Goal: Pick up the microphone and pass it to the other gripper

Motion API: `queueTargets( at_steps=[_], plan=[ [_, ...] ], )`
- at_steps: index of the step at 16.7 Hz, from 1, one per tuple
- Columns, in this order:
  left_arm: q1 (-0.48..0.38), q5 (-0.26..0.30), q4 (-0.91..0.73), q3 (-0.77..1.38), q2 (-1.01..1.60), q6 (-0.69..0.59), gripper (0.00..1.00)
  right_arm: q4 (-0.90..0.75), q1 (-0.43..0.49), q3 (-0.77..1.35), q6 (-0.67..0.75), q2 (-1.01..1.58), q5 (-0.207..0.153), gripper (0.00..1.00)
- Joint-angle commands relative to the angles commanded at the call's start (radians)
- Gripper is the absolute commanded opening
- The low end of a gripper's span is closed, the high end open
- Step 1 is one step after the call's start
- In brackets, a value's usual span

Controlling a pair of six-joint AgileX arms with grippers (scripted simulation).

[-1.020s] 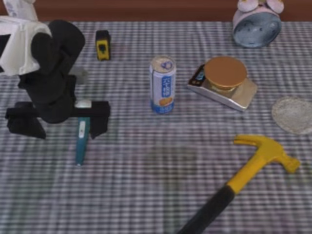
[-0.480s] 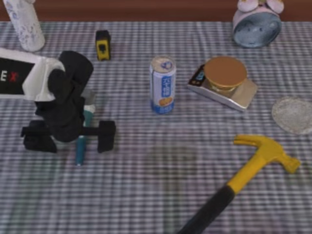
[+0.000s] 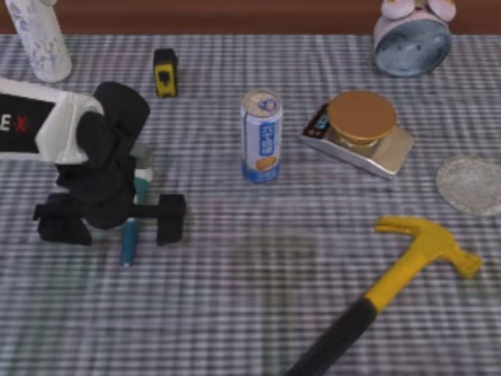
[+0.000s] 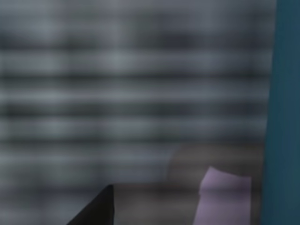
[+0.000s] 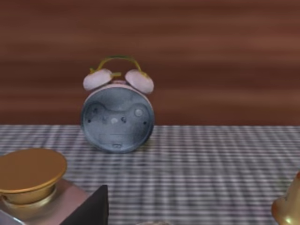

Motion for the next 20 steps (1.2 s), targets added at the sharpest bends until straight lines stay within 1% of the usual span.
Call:
queueTargets(
  at_steps=[10,11,18,19,20],
  plan=[
    [0.000,0.000,0.000,0.000,0.000,0.000,0.02,0.000,0.000,0.000,0.000,0.000,0.000,1.00],
    [0.000,0.000,0.000,0.000,0.000,0.000,0.00,0.000,0.000,0.000,0.000,0.000,0.000,1.00],
    [0.000,0.000,0.000,0.000,0.000,0.000,0.00,0.000,0.000,0.000,0.000,0.000,0.000,1.00],
    [-0.002,-0.017,-0.035,0.024,-0.067,0.012,0.00,0.000,0.000,0.000,0.000,0.000,0.000,1.00],
    [-0.002,-0.017,-0.033,0.024,-0.067,0.013,0.00,0.000,0.000,0.000,0.000,0.000,0.000,1.00]
  ],
)
